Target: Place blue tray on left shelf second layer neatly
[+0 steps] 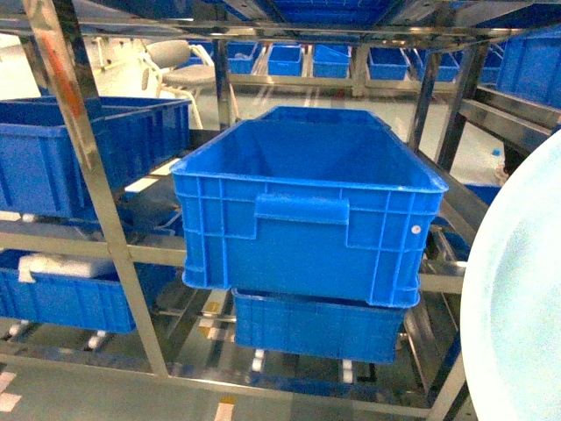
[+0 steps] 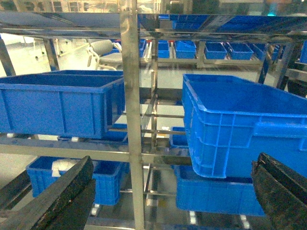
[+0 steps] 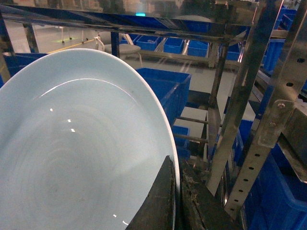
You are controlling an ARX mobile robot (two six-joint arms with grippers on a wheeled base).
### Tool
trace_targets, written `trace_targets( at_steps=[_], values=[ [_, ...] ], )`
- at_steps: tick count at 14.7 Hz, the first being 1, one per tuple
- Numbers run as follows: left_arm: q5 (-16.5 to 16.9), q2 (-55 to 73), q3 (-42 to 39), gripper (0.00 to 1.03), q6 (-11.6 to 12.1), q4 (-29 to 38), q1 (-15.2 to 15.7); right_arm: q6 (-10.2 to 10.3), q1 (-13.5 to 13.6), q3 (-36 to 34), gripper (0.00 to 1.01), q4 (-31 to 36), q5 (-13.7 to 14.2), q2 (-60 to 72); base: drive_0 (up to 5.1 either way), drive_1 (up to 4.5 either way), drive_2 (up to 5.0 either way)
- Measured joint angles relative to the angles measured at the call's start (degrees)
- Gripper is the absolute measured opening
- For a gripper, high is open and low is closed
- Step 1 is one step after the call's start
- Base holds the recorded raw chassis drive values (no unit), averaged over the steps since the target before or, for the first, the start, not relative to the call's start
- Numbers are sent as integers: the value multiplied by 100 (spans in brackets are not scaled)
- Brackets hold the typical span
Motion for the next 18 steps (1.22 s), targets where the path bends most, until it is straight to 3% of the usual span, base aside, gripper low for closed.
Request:
trace_targets(
  at_steps=[7,18],
  values=[
    [2,0,0,98,0,24,0,0,0,0,2,-2,0,0,-2,431,-434],
    [2,0,0,98,0,4,0,0,0,-2,2,-9,2,2,0,0,0]
  ],
)
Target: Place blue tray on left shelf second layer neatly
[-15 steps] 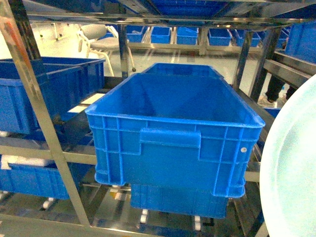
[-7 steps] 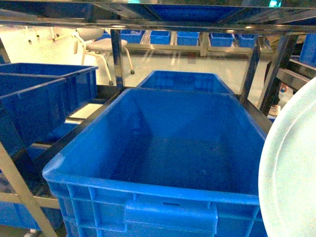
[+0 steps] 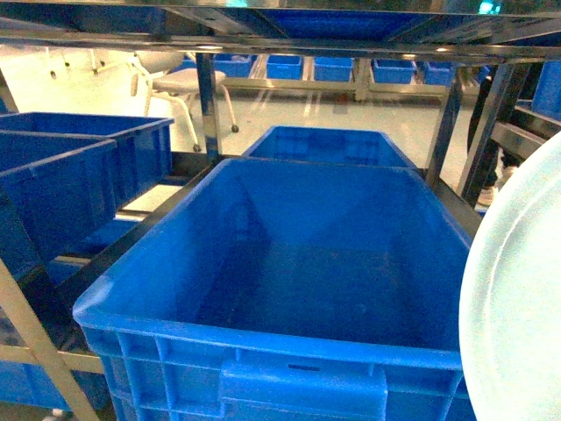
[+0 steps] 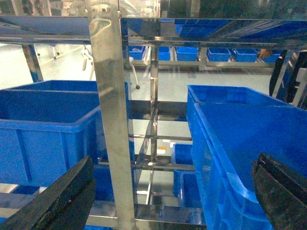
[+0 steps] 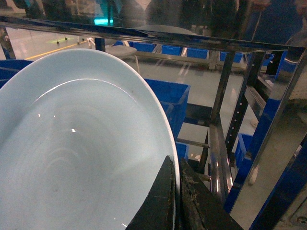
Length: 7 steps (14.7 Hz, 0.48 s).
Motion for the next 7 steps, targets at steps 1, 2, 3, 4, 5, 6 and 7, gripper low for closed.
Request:
trace_targets(
  at_steps=[1,2,3,4,5,6,7],
  values=[
    [0,0,0,98,0,0,0,0,0,0,2,2,0,0,0,0,0],
    [0,0,0,98,0,0,0,0,0,0,2,2,0,0,0,0,0],
    [0,0,0,98,0,0,0,0,0,0,2,2,0,0,0,0,0],
    [0,0,0,98,0,0,0,0,0,0,2,2,0,0,0,0,0],
    [0,0,0,98,0,0,0,0,0,0,2,2,0,0,0,0,0],
    [0,0,0,98,0,0,0,0,0,0,2,2,0,0,0,0,0],
    [0,0,0,98,0,0,0,0,0,0,2,2,0,0,0,0,0]
  ],
)
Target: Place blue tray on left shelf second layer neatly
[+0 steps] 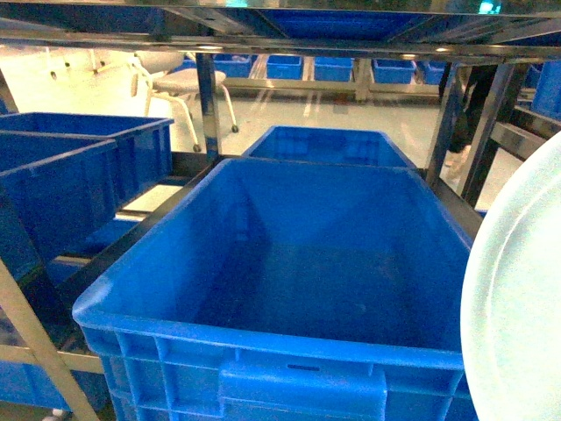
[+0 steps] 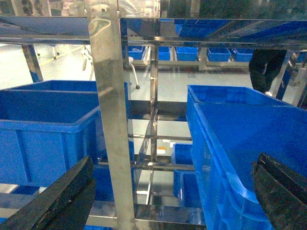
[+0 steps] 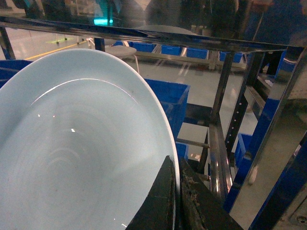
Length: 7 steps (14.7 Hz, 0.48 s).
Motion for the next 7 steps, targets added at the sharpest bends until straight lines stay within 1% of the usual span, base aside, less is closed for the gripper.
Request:
trace_targets(
  at_steps=[7],
  values=[
    [0,0,0,98,0,0,0,0,0,0,2,0,0,0,0,0,0]
  ],
)
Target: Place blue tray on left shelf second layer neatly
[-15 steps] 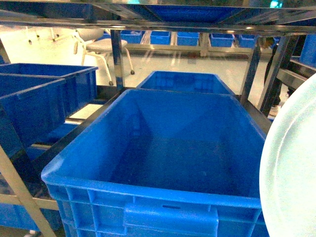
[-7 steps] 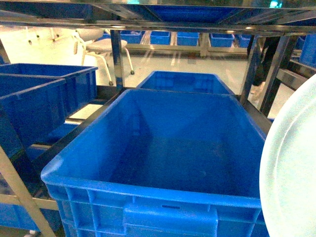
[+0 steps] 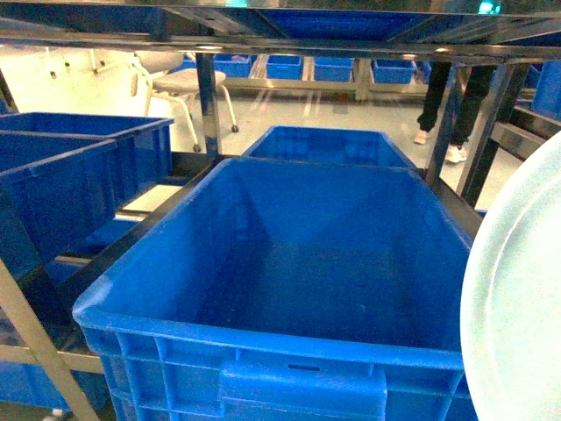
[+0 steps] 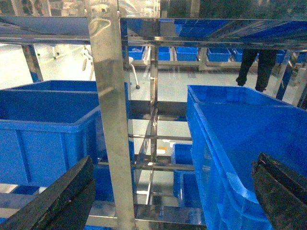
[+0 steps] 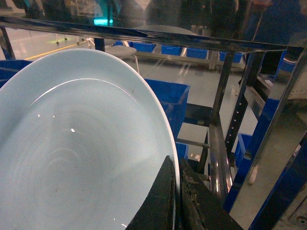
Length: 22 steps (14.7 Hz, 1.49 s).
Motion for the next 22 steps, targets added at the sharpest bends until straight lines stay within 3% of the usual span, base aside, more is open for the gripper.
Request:
trace_targets(
  at_steps=[14,19,22],
  values=[
    [0,0,0,98,0,0,0,4,31,0,2,79,4,24,0,0,0],
    [0,0,0,98,0,0,0,48,605,77,2,1193,310,1226,0,0,0],
    [0,0,0,98,0,0,0,92,992,136,2,2575,595,2669,0,0,0]
  ],
)
